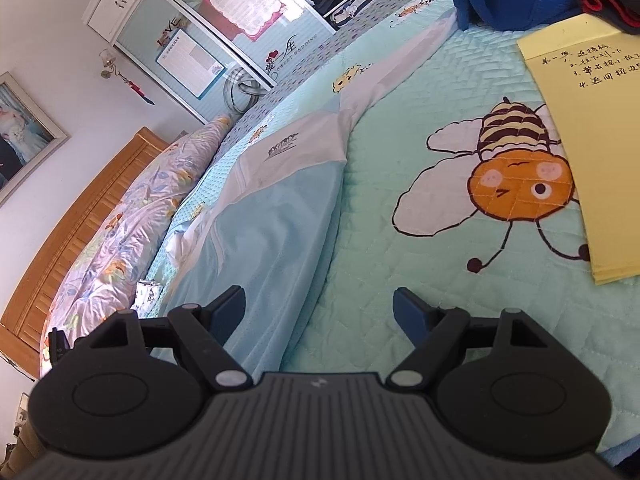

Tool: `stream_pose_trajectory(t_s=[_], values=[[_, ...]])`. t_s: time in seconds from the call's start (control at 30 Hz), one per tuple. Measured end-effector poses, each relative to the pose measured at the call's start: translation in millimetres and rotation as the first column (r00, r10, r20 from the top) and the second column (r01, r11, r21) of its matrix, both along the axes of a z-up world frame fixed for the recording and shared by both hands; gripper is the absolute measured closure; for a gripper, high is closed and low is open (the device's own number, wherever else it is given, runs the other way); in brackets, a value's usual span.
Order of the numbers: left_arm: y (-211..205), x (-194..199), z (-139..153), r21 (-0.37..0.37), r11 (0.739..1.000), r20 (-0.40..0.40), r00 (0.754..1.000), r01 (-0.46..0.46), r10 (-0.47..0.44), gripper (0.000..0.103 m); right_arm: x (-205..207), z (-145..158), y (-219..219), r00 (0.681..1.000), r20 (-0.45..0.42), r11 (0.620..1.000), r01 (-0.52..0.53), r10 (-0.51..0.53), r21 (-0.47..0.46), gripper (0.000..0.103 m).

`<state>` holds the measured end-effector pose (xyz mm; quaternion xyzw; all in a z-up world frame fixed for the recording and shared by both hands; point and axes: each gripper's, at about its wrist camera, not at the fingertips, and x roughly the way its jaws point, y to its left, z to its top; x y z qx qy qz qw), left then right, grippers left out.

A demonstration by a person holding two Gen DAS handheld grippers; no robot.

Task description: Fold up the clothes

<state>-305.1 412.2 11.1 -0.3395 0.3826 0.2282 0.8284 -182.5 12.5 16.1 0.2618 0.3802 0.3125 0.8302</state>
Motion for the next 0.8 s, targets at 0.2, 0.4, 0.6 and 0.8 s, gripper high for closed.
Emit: stream_pose_trajectory(t_s=[0.2, 0.4, 0.6, 0.8], values=[[-9.1, 1.8, 16.4, 0.183, 0.983, -0.083, 0.997, 0.017, -0.002, 0.102, -4.4, 3.8, 14.0, 0.998, 0.029, 0.997, -0.059, 0.061, -0.048, 0.021], [-19.5, -3.4, 33.8, 0.24, 0.971, -0.06, 0.998, 0.012, 0.002, 0.101, -3.8, 1.1, 18.8, 0.993, -0.002, 0.991, -0.12, 0.12, -0.058, 0.02], [-88.8, 9.2, 54.2, 0.168, 0.938, 0.058, 0.946, 0.304, -0.317, 0.079, -3.2, -10.1, 19.8, 0.97, -0.09, 0.97, -0.215, 0.225, 0.111, 0.02], [-117.0, 18.6, 4.1, 0.184, 0.913, -0.143, 0.929, 0.364, -0.342, 0.098, -11.3, -2.1, 39.7, 0.966, -0.054, 0.967, -0.254, 0.255, 0.015, 0.017]])
